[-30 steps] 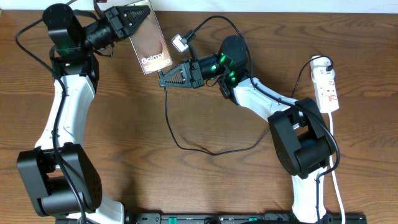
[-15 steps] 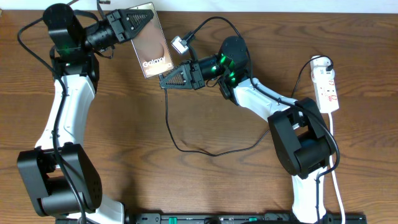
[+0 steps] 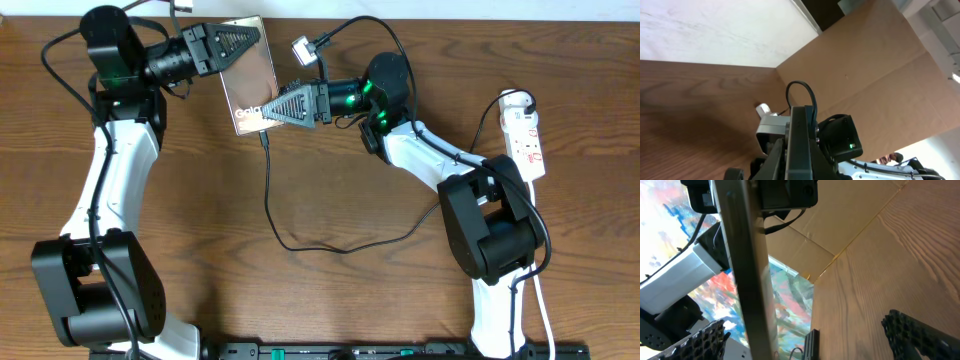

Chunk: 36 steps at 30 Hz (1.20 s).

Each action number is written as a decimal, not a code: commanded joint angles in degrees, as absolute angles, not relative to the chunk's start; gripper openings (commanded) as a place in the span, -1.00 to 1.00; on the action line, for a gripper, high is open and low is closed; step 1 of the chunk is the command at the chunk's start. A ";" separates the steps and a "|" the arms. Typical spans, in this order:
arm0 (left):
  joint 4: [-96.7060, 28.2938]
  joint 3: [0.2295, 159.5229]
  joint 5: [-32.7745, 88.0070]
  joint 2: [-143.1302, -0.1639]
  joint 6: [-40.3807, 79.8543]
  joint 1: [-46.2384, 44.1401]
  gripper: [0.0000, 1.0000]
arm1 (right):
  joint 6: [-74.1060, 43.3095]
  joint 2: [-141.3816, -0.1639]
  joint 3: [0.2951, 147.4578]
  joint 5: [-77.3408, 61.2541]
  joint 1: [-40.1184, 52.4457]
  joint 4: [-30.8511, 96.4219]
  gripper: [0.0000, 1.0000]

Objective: Plug charger to phone and switch on socket
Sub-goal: 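Release the connector and lower the phone onto the table with the left gripper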

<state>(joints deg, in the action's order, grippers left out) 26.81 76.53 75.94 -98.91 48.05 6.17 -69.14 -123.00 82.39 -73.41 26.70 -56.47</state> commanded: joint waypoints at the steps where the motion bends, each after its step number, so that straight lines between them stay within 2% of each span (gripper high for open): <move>1: 27.09 77.03 75.59 -98.61 48.27 8.60 -0.85 | -70.28 -122.96 83.48 -72.38 26.33 -56.60 0.98; 7: 22.04 77.01 75.40 -98.63 47.72 16.29 -0.85 | -71.35 -122.96 83.48 -72.69 24.58 -56.60 0.99; 11: 7.79 77.03 73.87 -98.63 37.76 20.16 -0.85 | -74.94 -122.96 83.48 -71.37 23.42 -56.55 0.99; 14: -7.97 77.03 66.46 -98.63 28.21 20.73 -0.85 | -76.47 -122.96 83.48 -71.00 22.76 -56.55 0.98; 15: -17.80 77.03 58.54 -98.65 23.57 20.60 -0.85 | -76.47 -122.96 83.48 -71.05 22.35 -56.53 0.98; 19: -31.33 77.01 42.70 -99.31 19.88 19.16 -0.85 | -76.44 -122.96 83.48 -71.02 21.85 -55.90 0.99; 22: -34.37 76.62 37.12 -100.27 19.64 18.22 -0.85 | -76.42 -122.96 83.48 -71.02 21.82 -55.88 0.99; 34: -34.41 72.10 36.51 -108.95 20.60 16.88 -0.85 | -76.42 -122.96 83.48 -71.57 21.82 -55.88 0.99; 36: -34.28 72.10 32.60 -109.08 20.60 16.88 -0.85 | -76.42 -122.96 83.48 -71.57 21.82 -55.88 0.98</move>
<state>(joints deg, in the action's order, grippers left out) -34.35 71.61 35.75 -109.73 20.71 17.04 -76.14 -123.00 82.61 -71.96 22.20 -55.61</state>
